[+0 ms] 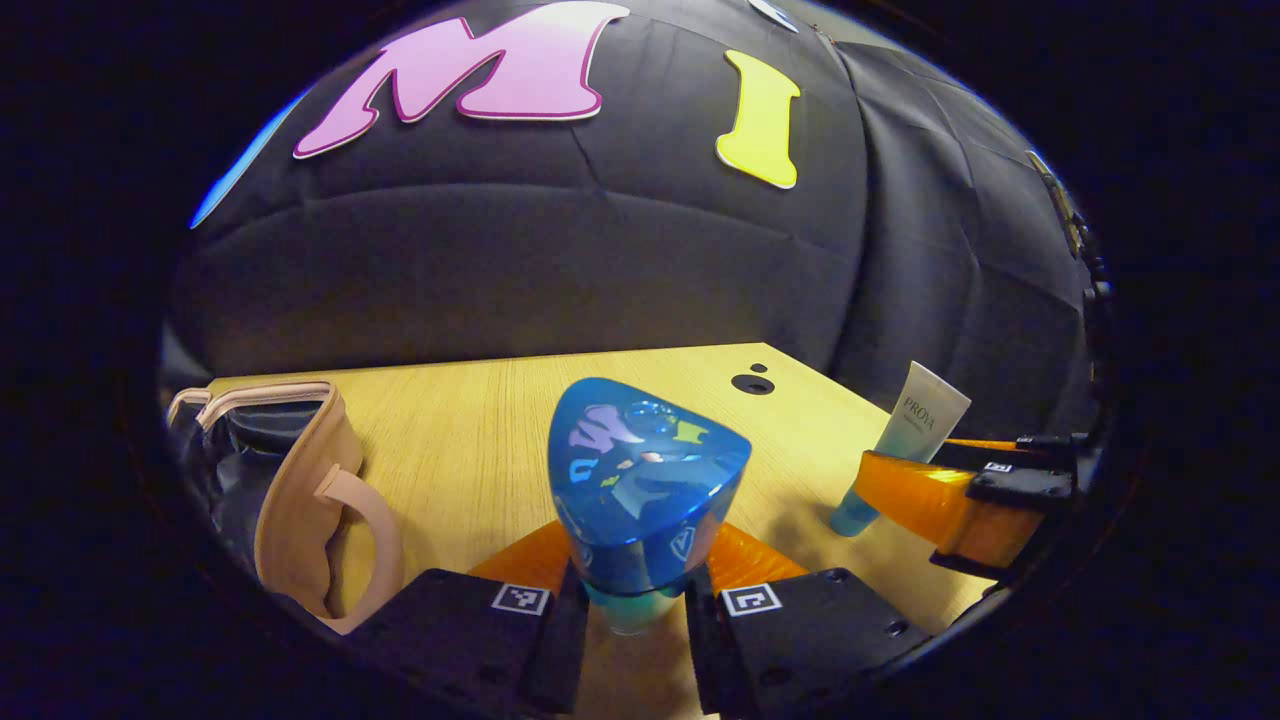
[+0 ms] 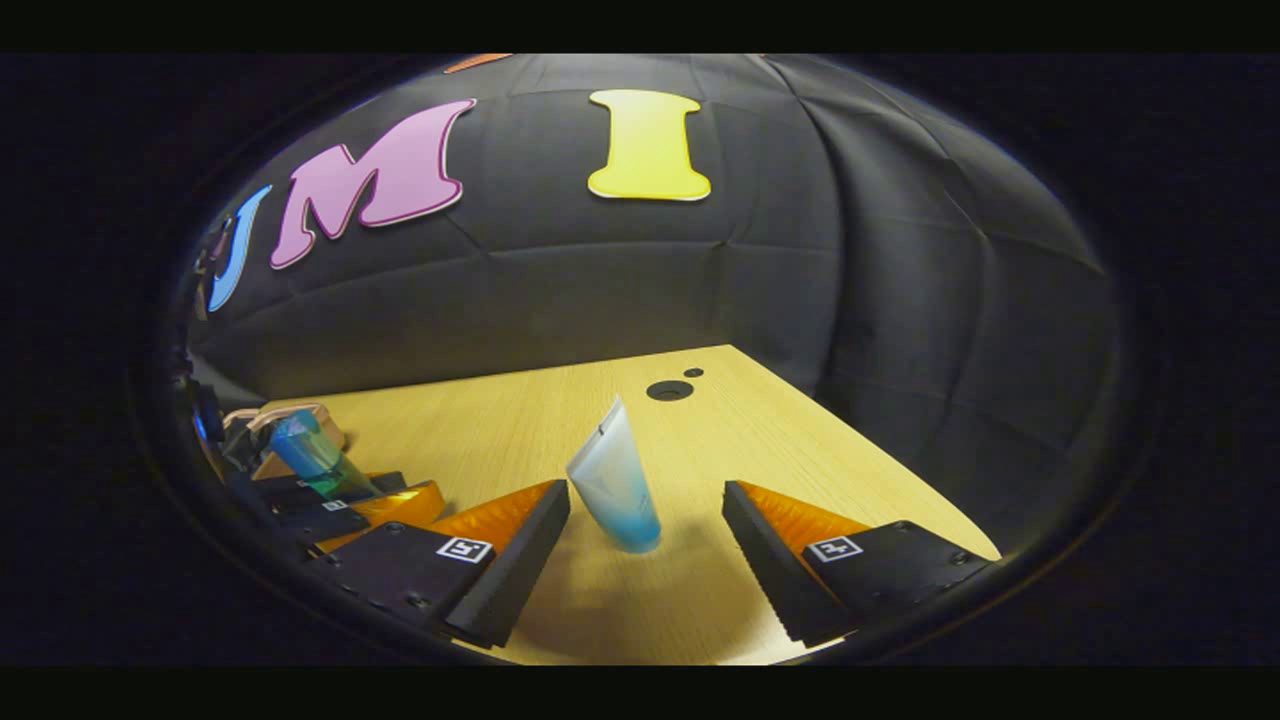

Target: First open the suitcase, pack the skin care products into it, and then close the suitcase.

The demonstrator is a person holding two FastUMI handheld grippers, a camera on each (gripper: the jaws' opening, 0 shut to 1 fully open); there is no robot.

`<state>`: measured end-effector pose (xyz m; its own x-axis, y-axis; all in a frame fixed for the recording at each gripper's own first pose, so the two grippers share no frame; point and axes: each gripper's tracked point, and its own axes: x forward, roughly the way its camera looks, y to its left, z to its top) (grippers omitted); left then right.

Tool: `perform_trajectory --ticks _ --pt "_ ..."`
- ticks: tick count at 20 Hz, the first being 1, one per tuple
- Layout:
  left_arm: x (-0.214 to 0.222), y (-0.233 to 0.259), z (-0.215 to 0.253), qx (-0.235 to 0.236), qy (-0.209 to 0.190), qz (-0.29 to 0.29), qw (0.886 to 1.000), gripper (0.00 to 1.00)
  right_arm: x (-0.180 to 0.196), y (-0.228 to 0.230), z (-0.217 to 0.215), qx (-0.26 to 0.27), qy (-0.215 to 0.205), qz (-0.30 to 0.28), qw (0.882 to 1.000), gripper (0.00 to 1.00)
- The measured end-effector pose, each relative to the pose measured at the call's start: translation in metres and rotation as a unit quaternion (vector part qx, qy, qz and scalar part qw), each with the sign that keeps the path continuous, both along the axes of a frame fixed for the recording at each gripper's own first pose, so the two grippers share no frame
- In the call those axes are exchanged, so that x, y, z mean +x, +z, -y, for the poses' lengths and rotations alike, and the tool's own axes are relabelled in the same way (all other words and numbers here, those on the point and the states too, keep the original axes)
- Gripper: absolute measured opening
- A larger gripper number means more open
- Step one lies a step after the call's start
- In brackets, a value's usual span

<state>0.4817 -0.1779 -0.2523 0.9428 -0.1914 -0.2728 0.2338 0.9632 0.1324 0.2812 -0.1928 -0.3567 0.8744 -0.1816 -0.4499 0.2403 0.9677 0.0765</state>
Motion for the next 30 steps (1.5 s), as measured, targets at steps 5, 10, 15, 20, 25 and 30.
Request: perform_trajectory --ticks 5,10,15,20,25,30 --pt "-0.012 0.0 -0.014 0.01 0.012 0.004 1.0 0.48 0.02 -0.022 -0.005 -0.004 0.006 -0.015 1.0 0.98" --pt "-0.021 0.0 -0.021 -0.005 0.022 -0.001 1.0 0.48 0.024 -0.037 -0.006 0.01 -0.004 -0.04 0.999 0.62" --pt "-0.024 0.0 -0.027 -0.016 0.029 -0.001 0.999 0.48 0.022 -0.031 -0.019 0.011 0.027 -0.029 0.999 0.32" --pt "-0.034 0.009 -0.037 -0.04 0.036 0.002 0.999 0.47 0.016 -0.005 -0.032 0.016 0.041 -0.001 0.999 0.37" --pt "-0.057 0.052 -0.061 -0.067 0.045 0.02 0.997 0.43 0.008 0.037 -0.076 0.021 0.076 0.031 0.996 0.37" --pt "-0.092 0.116 -0.13 -0.084 0.085 0.026 0.992 0.43 -0.01 0.068 -0.164 0.061 0.142 0.041 0.987 0.36"
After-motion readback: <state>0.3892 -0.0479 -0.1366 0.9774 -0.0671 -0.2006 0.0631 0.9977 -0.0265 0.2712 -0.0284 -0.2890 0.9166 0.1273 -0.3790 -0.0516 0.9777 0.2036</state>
